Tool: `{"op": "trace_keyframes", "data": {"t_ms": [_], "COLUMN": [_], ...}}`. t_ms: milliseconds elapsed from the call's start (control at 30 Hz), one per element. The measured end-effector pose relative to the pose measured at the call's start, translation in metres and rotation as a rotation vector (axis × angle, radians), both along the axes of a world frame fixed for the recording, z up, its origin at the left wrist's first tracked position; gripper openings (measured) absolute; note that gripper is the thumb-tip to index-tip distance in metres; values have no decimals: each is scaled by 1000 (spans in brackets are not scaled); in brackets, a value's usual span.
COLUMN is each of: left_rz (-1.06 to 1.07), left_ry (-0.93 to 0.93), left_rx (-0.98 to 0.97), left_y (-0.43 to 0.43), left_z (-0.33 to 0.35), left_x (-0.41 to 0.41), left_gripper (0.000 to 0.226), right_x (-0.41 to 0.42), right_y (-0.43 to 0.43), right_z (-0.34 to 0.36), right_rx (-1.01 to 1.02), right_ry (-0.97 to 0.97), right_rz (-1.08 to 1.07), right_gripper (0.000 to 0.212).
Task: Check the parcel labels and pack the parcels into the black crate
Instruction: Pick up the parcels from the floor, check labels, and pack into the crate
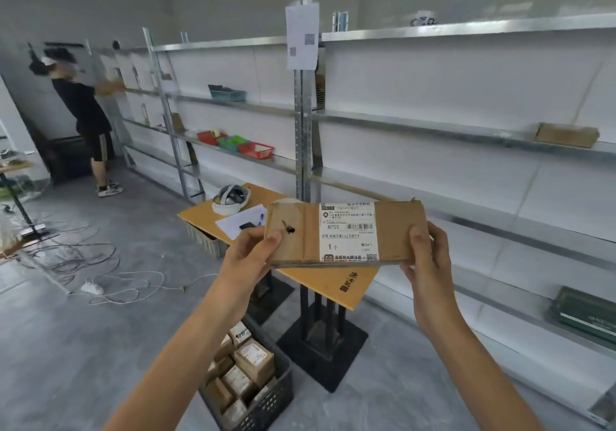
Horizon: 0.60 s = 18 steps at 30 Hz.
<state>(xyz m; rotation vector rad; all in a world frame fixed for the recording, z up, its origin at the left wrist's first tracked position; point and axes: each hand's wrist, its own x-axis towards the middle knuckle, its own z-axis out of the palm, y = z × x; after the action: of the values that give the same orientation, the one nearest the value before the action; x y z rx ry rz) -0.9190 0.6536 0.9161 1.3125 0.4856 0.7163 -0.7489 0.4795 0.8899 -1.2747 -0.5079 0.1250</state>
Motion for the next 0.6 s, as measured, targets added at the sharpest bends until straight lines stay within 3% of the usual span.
{"op": "trace_keyframes", "data": {"t_ms": [267, 367, 600], "left_rz": [85, 115, 150], "left_ry": [172, 207, 213], "left_rx": [176, 203, 220], "left_y": [115, 157, 249], "left_z": [0, 0, -27], "left_x": [67, 84, 99], "left_gripper": [25, 18, 18], "right_x": [63, 81, 96], "right_y": [112, 157, 249], "right_z": [-28, -28, -39], "right_rx": [-114, -155, -331], "right_ry": [91, 122, 20], "right_rz": [-17, 0, 13], "right_gripper": [22, 20, 31]}}
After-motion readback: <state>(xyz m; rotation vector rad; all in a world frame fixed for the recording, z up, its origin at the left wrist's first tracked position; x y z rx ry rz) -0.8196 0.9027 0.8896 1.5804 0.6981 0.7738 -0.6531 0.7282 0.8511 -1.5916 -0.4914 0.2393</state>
